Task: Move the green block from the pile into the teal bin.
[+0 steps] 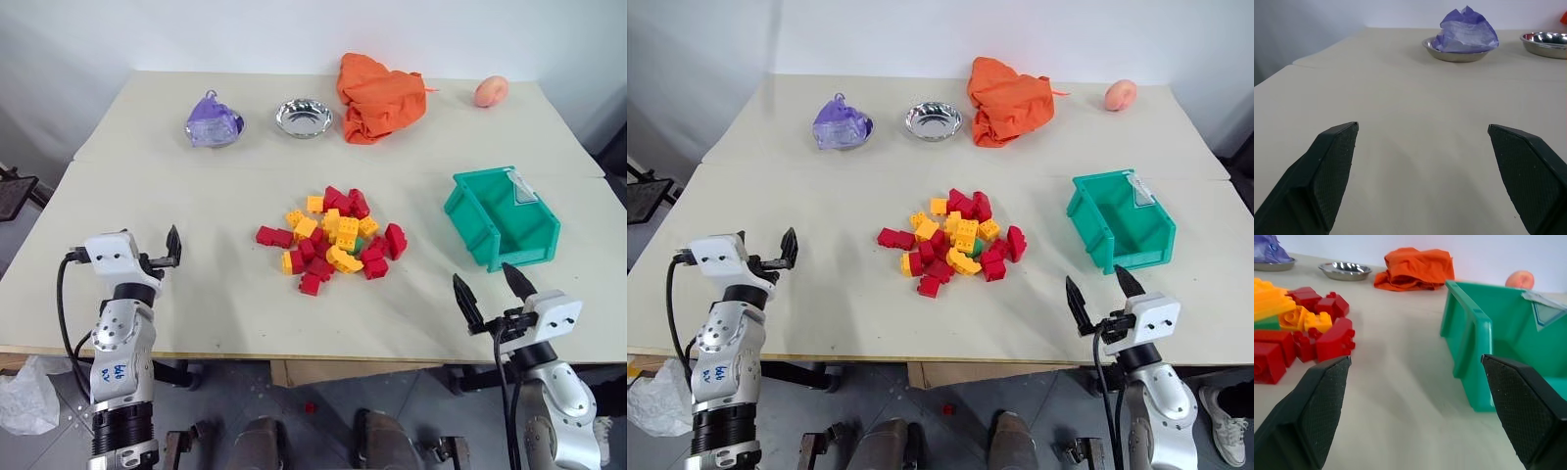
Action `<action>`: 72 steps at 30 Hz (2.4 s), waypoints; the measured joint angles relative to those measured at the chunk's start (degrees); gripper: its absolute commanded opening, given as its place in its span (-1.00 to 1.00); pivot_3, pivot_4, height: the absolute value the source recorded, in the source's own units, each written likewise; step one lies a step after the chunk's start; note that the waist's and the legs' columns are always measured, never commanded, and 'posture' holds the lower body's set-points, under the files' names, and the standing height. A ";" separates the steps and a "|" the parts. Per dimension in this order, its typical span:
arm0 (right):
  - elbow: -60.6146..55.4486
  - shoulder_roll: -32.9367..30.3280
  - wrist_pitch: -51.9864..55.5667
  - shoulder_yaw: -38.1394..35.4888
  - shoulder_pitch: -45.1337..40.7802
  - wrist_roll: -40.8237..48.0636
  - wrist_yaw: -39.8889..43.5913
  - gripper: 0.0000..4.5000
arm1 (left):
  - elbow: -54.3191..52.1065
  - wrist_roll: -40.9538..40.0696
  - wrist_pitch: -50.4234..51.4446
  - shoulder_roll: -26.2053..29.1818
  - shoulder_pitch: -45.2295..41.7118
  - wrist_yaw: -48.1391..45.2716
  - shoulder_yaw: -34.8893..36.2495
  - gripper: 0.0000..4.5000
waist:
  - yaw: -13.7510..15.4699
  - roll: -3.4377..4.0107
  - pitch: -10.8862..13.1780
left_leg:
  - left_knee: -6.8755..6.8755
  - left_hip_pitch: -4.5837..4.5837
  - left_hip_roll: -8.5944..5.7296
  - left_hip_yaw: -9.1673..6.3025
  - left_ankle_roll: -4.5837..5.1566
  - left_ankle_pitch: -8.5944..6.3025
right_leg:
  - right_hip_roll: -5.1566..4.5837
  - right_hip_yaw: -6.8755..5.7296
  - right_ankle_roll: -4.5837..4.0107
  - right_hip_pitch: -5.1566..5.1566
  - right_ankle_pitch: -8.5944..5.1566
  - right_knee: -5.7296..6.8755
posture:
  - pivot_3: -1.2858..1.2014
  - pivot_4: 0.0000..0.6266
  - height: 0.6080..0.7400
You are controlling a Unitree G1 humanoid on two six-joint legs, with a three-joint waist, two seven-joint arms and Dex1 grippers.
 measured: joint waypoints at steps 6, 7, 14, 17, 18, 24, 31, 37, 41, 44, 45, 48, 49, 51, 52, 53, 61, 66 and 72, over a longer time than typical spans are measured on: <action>-0.37 -4.74 3.99 0.11 -1.84 3.58 4.21 0.98 | -2.59 -3.49 0.21 1.59 2.66 -4.98 0.84 1.00 | 0.03 0.00 0.00 | 0.02 -0.01 0.01 0.00 0.01 0.00 | 0.00 0.00 0.00 0.00 0.00 0.00 | 0.03 -0.52 1.00; -0.65 -6.10 5.12 0.10 -1.97 4.39 5.28 0.98 | -3.69 -4.96 0.59 3.26 3.71 -8.31 0.46 1.00 | 0.02 0.00 0.00 | 0.01 0.00 0.01 0.01 0.01 0.00 | 0.00 0.00 -0.01 -0.01 0.00 0.00 | 0.03 -0.52 1.00; -1.37 -23.44 13.13 -2.69 -3.93 13.49 22.63 0.57 | -13.98 -15.72 4.88 23.65 17.81 -38.71 0.62 1.00 | -0.09 0.13 0.07 | 0.03 0.04 0.10 0.08 0.05 -0.09 | 0.04 0.04 -0.09 -0.04 -0.05 0.00 | 0.03 -0.52 1.00; 1.60 -25.02 14.85 -0.86 -9.30 14.48 28.51 0.13 | -14.84 -18.11 6.16 27.39 20.36 -47.74 -0.47 1.00 | -0.06 0.13 0.07 | 0.08 0.04 0.19 0.10 0.02 -0.10 | 0.11 0.03 -0.12 -0.02 -0.06 0.00 | 0.03 -0.52 1.00; 2.51 -25.02 15.50 0.97 -11.27 14.43 30.13 -0.03 | -15.68 -19.13 6.47 27.35 19.84 -49.63 -1.38 1.00 | -0.06 0.14 0.08 | 0.09 0.04 0.20 0.10 0.02 -0.10 | 0.11 0.04 -0.13 -0.02 -0.06 0.01 | 0.03 -0.52 1.00; 2.92 -20.72 21.96 18.58 -24.25 7.82 33.05 -0.99 | -14.07 -19.41 4.54 24.98 12.93 -53.22 -5.24 1.00 | -0.23 0.16 0.09 | 0.09 0.02 0.20 0.14 -0.05 -0.10 | 0.14 0.02 -0.14 -0.09 -0.06 0.06 | 0.03 -0.52 1.00; 4.74 -8.36 27.80 30.80 -34.96 -1.77 23.29 -0.99 | -13.15 -17.98 3.54 22.51 10.75 -53.18 -7.84 1.00 | -0.29 0.16 0.09 | 0.13 -0.06 0.21 0.16 -0.09 -0.11 | 0.15 -0.01 -0.14 -0.18 -0.06 0.12 | 0.03 -0.52 1.00; 15.33 -3.34 28.21 33.26 -43.96 -11.32 13.56 -0.99 | -12.54 -16.75 3.00 21.45 9.28 -51.66 -8.27 1.00 | -0.12 0.16 0.09 | 0.15 -0.11 0.21 0.14 -0.09 -0.11 | 0.15 -0.03 -0.14 -0.23 -0.06 0.16 | 0.03 -0.52 1.00; 22.33 -3.31 23.92 32.20 -48.16 -13.73 11.39 -0.99 | -11.26 -16.02 2.71 20.83 8.89 -51.01 -8.50 1.00 | -0.40 0.16 0.09 | 0.09 -0.11 0.21 0.19 -0.10 -0.12 | 0.15 -0.05 -0.14 -0.24 -0.06 0.13 | 0.03 -0.52 1.00; 30.94 -4.17 19.85 28.83 -52.48 -15.00 9.30 -0.99 | -11.08 -15.54 2.58 20.01 8.84 -50.49 -9.04 1.00 | -0.39 0.16 0.09 | 0.11 -0.11 0.21 0.20 -0.10 -0.12 | 0.15 -0.06 -0.14 -0.24 -0.06 0.13 | 0.03 -0.52 1.00; 33.43 -4.93 18.70 27.84 -53.69 -15.18 9.03 -0.99 | -11.04 -15.33 2.55 19.82 8.78 -50.28 -9.08 1.00 | -0.44 0.16 0.09 | 0.09 -0.11 0.21 0.20 -0.10 -0.12 | 0.15 -0.06 -0.14 -0.24 -0.06 0.13 | 0.03 -0.52 1.00; 39.47 -6.02 15.93 26.31 -55.29 -16.31 9.30 -0.99 | -10.79 -14.79 2.43 19.45 8.17 -49.90 -9.28 1.00 | -1.04 0.16 0.09 | 0.06 -0.10 0.22 0.20 -0.10 -0.12 | 0.15 -0.07 -0.14 -0.24 -0.06 0.12 | 0.03 -0.52 1.00; 40.29 -6.06 14.80 26.18 -55.30 -16.40 9.80 -0.99 | -10.65 -14.54 2.39 19.35 7.94 -49.80 -9.47 1.00 | -1.39 0.16 0.09 | 0.05 -0.09 0.22 0.22 -0.10 -0.12 | 0.15 -0.06 -0.14 -0.23 -0.06 0.11 | 0.03 -0.52 1.00; 40.83 -6.27 13.51 26.24 -55.27 -16.80 11.17 -0.99 | -10.50 -14.12 2.38 19.00 7.07 -49.70 -10.13 1.00 | -1.64 0.16 0.09 | 0.06 -0.07 0.22 0.22 -0.10 -0.11 | 0.15 -0.06 -0.14 -0.22 -0.06 0.13 | 0.03 -0.52 1.00; 40.58 -6.53 13.54 26.42 -54.89 -16.94 12.19 -0.99 | -10.50 -14.07 2.38 18.78 6.78 -49.69 -10.49 1.00 | -1.80 0.16 0.09 | 0.05 -0.06 0.24 0.24 -0.11 -0.11 | 0.16 -0.05 -0.14 -0.23 -0.06 0.13 | 0.03 -0.52 1.00; 40.25 -6.75 13.52 26.58 -54.11 -16.93 13.24 -0.99 | -10.50 -14.06 2.36 18.59 6.75 -49.69 -10.67 1.00 | -1.85 0.16 0.09 | 0.05 -0.05 0.27 0.24 -0.11 -0.11 | 0.18 -0.06 -0.14 -0.22 -0.06 0.13 | 0.03 -0.52 1.00; 16.24 -11.89 17.94 28.90 -40.67 -14.87 23.77 -0.99 | -10.30 -14.04 2.37 18.34 7.56 -49.76 -10.85 1.00 | -1.47 0.18 0.10 | 0.08 -0.05 0.34 0.28 -0.14 -0.14 | 0.21 -0.08 -0.14 -0.23 -0.06 0.11 | 0.03 -0.52 1.00; 12.00 -14.55 19.56 25.82 -35.89 -12.99 23.83 -0.99 | -10.32 -14.04 2.38 18.31 8.02 -49.83 -10.89 1.00 | -1.12 0.18 0.11 | 0.09 -0.07 0.34 0.27 -0.14 -0.16 | 0.21 -0.09 -0.15 -0.22 -0.06 0.08 | 0.03 -0.52 1.00; 7.61 -24.05 24.83 11.61 -24.45 -2.00 29.06 -0.73 | -9.28 -14.70 0.62 17.70 6.86 -50.50 -9.90 1.00 | 0.19 0.17 0.11 | 0.12 -0.07 0.33 0.30 -0.11 -0.20 | 0.21 -0.09 -0.14 -0.21 -0.06 0.02 | 0.03 -0.52 1.00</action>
